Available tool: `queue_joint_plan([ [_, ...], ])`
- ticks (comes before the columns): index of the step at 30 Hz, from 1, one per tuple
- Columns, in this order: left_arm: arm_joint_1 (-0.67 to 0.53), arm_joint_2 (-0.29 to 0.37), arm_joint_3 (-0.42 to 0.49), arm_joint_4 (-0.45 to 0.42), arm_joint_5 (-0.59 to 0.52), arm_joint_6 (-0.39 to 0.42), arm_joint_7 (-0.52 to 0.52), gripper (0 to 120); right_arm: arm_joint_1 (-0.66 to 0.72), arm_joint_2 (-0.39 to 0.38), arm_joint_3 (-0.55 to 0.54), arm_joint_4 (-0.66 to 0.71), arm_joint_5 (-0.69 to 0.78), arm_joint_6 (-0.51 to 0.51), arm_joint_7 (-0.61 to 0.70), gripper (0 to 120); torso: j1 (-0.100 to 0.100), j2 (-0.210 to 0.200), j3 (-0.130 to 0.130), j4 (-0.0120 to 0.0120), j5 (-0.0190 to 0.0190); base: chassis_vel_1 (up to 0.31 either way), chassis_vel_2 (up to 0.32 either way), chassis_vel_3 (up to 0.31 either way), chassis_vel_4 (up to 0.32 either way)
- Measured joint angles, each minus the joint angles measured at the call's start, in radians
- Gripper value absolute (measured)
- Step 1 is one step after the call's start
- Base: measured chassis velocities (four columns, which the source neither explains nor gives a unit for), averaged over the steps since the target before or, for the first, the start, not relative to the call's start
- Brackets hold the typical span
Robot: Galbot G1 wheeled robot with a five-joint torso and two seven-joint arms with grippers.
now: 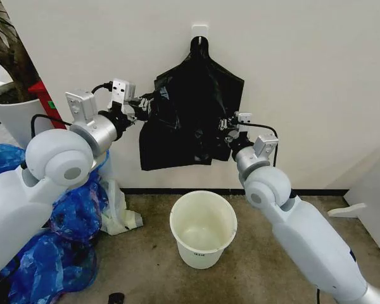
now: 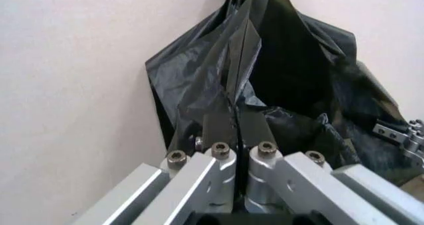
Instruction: Place the garbage bag over the trash bin.
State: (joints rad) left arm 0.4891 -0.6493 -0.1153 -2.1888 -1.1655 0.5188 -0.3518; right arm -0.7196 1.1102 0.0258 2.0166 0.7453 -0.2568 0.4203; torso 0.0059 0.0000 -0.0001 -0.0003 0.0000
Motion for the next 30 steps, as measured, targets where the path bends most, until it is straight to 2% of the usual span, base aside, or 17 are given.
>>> queue_joint_plan([
  [3, 0.038, 0.008, -0.008, -0.017, 0.003, 0.003, 0.001, 0, -0.038, -0.008, 0.013, 0.013, -0.001, 0.002, -0.013, 0, 0.0, 0.0, 0.0, -0.0001, 0.0002, 0.0, 0.0, 0.0, 0.0],
  [8, 0.16, 0.018, -0.017, -0.049, 0.043, 0.009, 0.004, 0, -0.137, -0.019, 0.054, 0.036, -0.005, 0.013, -0.042, 0, 0.0, 0.0, 0.0, 0.0002, 0.0, 0.0, 0.0, 0.0, 0.0],
  [10, 0.244, 0.026, -0.027, -0.083, 0.063, 0.002, 0.009, 0, -0.192, -0.028, 0.073, 0.065, -0.003, 0.016, -0.044, 0, 0.0, 0.0, 0.0, -0.0001, 0.0002, 0.0, 0.0, 0.0, 0.0],
  [11, 0.244, 0.026, -0.027, -0.083, 0.063, 0.002, 0.009, 0, -0.192, -0.028, 0.073, 0.065, -0.003, 0.016, -0.044, 0, 0.0, 0.0, 0.0, -0.0001, 0.0002, 0.0, 0.0, 0.0, 0.0],
  [15, 0.321, 0.049, -0.042, -0.143, 0.058, -0.041, 0.032, 0, -0.232, -0.067, 0.123, 0.166, 0.065, 0.008, -0.029, 0, 0.0, 0.0, 0.0, 0.0003, 0.0003, 0.0, 0.0, 0.0, 0.0],
  [16, 0.323, 0.052, -0.043, -0.148, 0.053, -0.047, 0.035, 0, -0.233, -0.073, 0.131, 0.18, 0.081, 0.006, -0.027, 0, 0.0, 0.0, 0.0, 0.0002, 0.0002, 0.0, 0.0, 0.0, 0.0],
  [18, 0.313, 0.071, -0.065, -0.175, -0.004, -0.087, 0.057, 0, -0.239, -0.13, 0.203, 0.29, 0.218, -0.025, -0.02, 0, 0.0, 0.0, 0.0, 0.0001, 0.0, 0.0, 0.0, 0.0, 0.0],
  [22, 0.289, 0.092, -0.072, -0.183, -0.034, -0.138, 0.094, 0, -0.248, -0.183, 0.27, 0.365, 0.321, -0.057, -0.019, 0, 0.0, 0.0, 0.0, -0.0002, 0.0003, 0.0, 0.0, 0.0, 0.0],
  [25, 0.274, 0.111, -0.087, -0.193, -0.068, -0.167, 0.163, 0, -0.253, -0.238, 0.319, 0.433, 0.416, -0.072, -0.001, 0, 0.0, 0.0, 0.0, -0.0003, 0.0, 0.0, 0.0, 0.0, 0.0],
  [30, 0.298, 0.141, -0.112, -0.256, -0.118, -0.17, 0.16, 0, -0.261, -0.256, 0.333, 0.485, 0.505, -0.091, 0.035, 0, 0.0, 0.0, 0.0, 0.0001, 0.0, 0.0, 0.0, 0.0, 0.0],
])
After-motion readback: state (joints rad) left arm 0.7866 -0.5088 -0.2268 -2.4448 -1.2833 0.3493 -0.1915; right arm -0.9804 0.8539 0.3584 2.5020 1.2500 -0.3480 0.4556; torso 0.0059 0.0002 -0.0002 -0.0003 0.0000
